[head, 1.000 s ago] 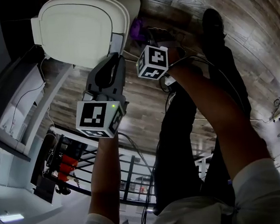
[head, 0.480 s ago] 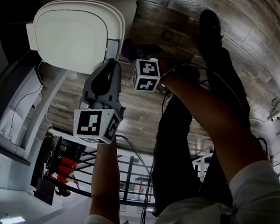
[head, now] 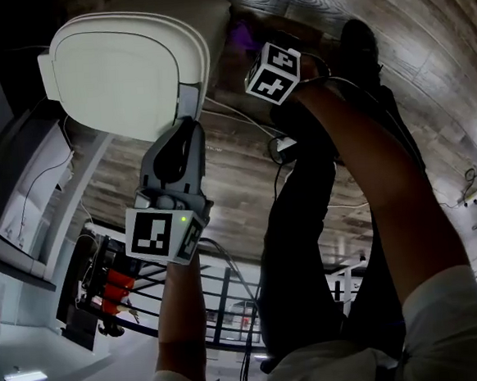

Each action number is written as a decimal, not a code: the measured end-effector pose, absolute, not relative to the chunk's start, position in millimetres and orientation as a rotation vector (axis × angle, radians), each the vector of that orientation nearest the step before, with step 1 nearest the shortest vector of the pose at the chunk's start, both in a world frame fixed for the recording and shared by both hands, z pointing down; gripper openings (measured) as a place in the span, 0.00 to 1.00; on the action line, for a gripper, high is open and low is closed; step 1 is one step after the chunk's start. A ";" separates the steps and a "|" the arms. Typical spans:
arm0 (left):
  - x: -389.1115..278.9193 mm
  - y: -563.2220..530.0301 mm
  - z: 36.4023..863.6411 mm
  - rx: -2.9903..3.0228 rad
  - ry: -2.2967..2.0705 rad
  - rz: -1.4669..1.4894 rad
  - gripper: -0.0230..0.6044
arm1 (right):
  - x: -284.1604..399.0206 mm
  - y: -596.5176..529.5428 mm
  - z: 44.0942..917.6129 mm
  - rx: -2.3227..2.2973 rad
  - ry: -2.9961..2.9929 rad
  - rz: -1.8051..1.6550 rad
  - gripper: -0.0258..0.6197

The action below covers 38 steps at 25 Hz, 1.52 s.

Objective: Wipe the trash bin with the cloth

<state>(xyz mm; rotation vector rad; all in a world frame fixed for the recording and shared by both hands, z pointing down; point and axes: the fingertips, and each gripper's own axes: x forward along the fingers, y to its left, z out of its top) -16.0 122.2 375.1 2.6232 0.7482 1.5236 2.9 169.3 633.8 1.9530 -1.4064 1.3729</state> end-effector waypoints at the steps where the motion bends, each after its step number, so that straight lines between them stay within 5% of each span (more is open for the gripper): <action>1: -16.0 122.7 375.0 2.619 0.743 1.521 0.09 | 18.2 173.3 639.2 1.974 -1.376 1.365 0.20; 9: -12.1 123.7 371.5 2.636 0.738 1.420 0.09 | 77.7 160.7 652.3 2.068 -1.314 1.263 0.20; 24: -11.5 125.2 368.8 2.670 0.752 1.357 0.09 | -38.0 105.5 650.1 1.987 -1.419 1.227 0.20; 32: -16.4 122.4 371.8 2.669 0.721 1.407 0.09 | -110.0 87.1 644.1 1.598 -1.799 0.926 0.20; 38: -15.9 122.8 371.3 2.663 0.698 1.406 0.09 | -56.4 144.7 695.1 1.539 -1.561 1.028 0.20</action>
